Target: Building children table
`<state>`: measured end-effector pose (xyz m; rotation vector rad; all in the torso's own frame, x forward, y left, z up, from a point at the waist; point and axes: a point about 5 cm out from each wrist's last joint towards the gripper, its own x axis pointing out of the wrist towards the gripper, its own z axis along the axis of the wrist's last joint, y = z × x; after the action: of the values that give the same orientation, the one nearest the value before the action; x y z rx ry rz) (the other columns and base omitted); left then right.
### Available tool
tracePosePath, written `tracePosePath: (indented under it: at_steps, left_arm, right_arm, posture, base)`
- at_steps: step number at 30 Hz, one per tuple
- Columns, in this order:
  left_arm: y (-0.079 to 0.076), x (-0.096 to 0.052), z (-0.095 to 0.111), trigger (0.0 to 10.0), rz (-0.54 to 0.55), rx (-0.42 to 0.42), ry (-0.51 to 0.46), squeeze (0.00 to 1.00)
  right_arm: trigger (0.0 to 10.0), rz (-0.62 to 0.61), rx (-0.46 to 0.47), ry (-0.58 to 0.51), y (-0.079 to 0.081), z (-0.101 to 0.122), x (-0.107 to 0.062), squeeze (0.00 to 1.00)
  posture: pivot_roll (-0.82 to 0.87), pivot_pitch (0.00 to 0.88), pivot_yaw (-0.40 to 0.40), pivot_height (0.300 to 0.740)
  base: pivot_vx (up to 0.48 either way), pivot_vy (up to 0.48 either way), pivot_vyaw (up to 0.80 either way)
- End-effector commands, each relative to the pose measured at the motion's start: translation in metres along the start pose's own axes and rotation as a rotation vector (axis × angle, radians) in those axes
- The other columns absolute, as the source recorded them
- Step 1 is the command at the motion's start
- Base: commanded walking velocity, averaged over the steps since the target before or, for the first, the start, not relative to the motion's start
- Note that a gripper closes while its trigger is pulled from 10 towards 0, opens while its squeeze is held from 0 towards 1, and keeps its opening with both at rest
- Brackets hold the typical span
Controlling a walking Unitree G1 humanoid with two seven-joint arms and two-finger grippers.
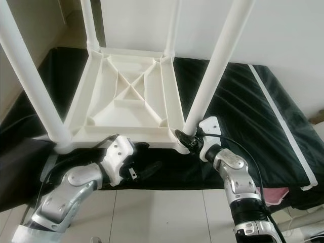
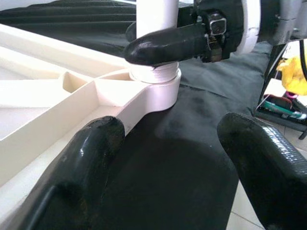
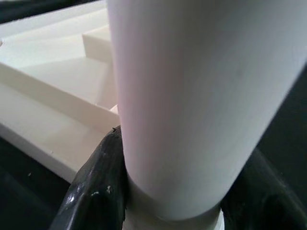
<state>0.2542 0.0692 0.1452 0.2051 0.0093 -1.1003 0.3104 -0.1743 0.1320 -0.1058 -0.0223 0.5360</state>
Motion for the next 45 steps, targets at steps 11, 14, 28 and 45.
tracePosePath:
  at_steps: [11,14,28,45]
  left_arm:
    - [0.004,0.014,0.001,10.0,-0.033,0.010,-0.015,0.00]
    - [0.005,0.019,0.002,10.0,-0.057,0.018,-0.024,0.00]
    - [0.010,0.028,0.000,10.0,-0.116,0.028,-0.035,0.00]
    - [0.008,0.027,-0.001,10.0,-0.076,0.016,-0.046,0.00]
  right_arm:
    - [10.0,-0.086,0.036,0.079,0.010,-0.025,-0.025,0.00]
    - [10.0,-0.135,0.035,0.076,0.007,-0.025,-0.034,0.00]
    - [10.0,-0.497,0.134,0.043,0.006,-0.031,-0.062,0.00]
    - [10.0,-0.803,0.294,0.080,0.047,-0.035,-0.017,0.00]
  posture:
    - [-0.01,0.046,-0.021,0.740]
    - [-0.04,0.033,-0.004,0.740]
    - [-0.11,0.020,0.019,0.740]
    - [-0.04,0.018,-0.013,0.740]
  base:
    - [0.000,0.000,0.00]
    - [0.000,0.000,0.00]
    - [0.000,0.000,0.00]
    - [0.000,0.000,0.00]
